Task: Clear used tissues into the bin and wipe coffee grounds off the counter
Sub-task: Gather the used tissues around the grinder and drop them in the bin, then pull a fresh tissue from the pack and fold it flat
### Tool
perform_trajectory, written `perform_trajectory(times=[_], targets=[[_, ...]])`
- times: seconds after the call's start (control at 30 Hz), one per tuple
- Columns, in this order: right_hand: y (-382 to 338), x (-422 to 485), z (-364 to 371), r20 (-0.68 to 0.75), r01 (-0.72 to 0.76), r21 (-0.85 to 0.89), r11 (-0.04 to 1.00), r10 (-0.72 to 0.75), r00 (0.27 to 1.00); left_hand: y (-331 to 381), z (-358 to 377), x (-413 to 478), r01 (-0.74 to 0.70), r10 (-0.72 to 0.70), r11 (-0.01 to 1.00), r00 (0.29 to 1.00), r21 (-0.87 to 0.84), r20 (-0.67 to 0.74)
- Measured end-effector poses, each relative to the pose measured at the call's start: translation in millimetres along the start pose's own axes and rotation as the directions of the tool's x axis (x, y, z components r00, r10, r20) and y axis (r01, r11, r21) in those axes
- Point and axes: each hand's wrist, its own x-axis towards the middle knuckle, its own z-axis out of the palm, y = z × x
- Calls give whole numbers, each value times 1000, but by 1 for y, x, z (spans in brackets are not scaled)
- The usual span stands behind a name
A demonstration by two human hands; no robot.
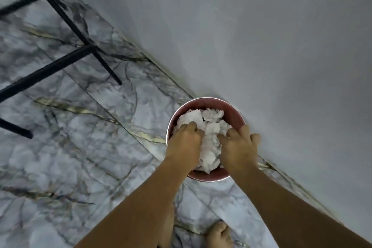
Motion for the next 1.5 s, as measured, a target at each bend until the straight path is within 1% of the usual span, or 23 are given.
perform_trajectory(times=[0.07, 0.17, 0.2, 0.27, 0.37, 0.43, 0.47, 0.53, 0.6, 0.63, 0.7, 0.8, 0.87, 0.93, 0.97, 1.03, 1.1, 1.17, 1.23, 1.33, 1.43, 1.5], targets=[[-1, 0, -1, 35, 1, -14, 1000, -1, 999, 5, 0, 4, 9, -12, 999, 998, 45, 67], [0, -2, -17, 147, 17, 3, 1000, -17, 989, 12, -12, 7, 31, -41, 996, 992, 85, 120], [1, -5, -26, 159, 16, 29, 999, -21, 987, 15, -19, 8, 22, -35, 995, 991, 101, 126], [4, -15, -50, 143, -14, 100, 995, -1, 990, 24, -41, 2, 12, -25, 994, 994, 110, 110], [11, -40, -109, 108, -50, 206, 977, 28, 994, 44, -97, -25, 51, -55, 995, 997, 84, 54], [20, -65, -164, 156, -105, 332, 937, 55, 986, 63, -149, -58, 67, -70, 997, 996, 40, 60], [27, -80, -207, 194, -148, 394, 907, 75, 978, 78, -187, -79, 64, -64, 998, 996, 9, 57], [36, -106, -267, 247, -194, 505, 841, 75, 966, 97, -233, -114, 48, -45, 998, 997, -41, 69], [54, -142, -354, 313, -264, 595, 759, 85, 946, 129, -303, -154, 30, -21, 995, 995, -96, 94], [61, -162, -394, 322, -284, 625, 727, 91, 942, 147, -334, -175, 8, 6, 993, 993, -121, 116], [76, -208, -470, 298, -277, 676, 683, 90, 950, 188, -397, -218, -45, 79, 977, 984, -208, 158], [111, -277, -572, 207, -222, 746, 628, 98, 973, 249, -472, -267, -182, 245, 927, 956, -329, 162], [144, -322, -622, 156, -206, 770, 603, 136, 978, 285, -505, -291, -267, 348, 888, 922, -375, 167], [188, -361, -655, 123, -245, 803, 543, 251, 960, 334, -533, -302, -364, 452, 831, 882, -420, 130], [214, -377, -665, 106, -270, 821, 504, 329, 938, 362, -544, -302, -410, 497, 803, 861, -433, 106], [270, -404, -676, 76, -315, 857, 409, 503, 861, 427, -560, -296, -488, 580, 744, 811, -457, 78], [328, -421, -684, 6, -280, 903, 325, 642, 766, 495, -567, -283, -557, 668, 684, 738, -471, 98], [388, -431, -686, -36, -232, 936, 265, 727, 686, 563, -563, -266, -607, 714, 640, 697, -471, 71], [448, -433, -685, -50, -203, 950, 238, 756, 653, 628, -551, -248, -620, 718, 624, 695, -476, 35], [535, -425, -682, -45, -192, 957, 218, 765, 643, 714, -530, -222, -598, 694, 630, 720, -496, 14], [606, -408, -684, -14, -202, 958, 203, 740, 673, 780, -515, -192, -565, 658, 647, 753, -512, 1], [649, -392, -685, -6, -223, 949, 222, 720, 694, 817, -510, -169, -544, 633, 664, 774, -513, -1]])
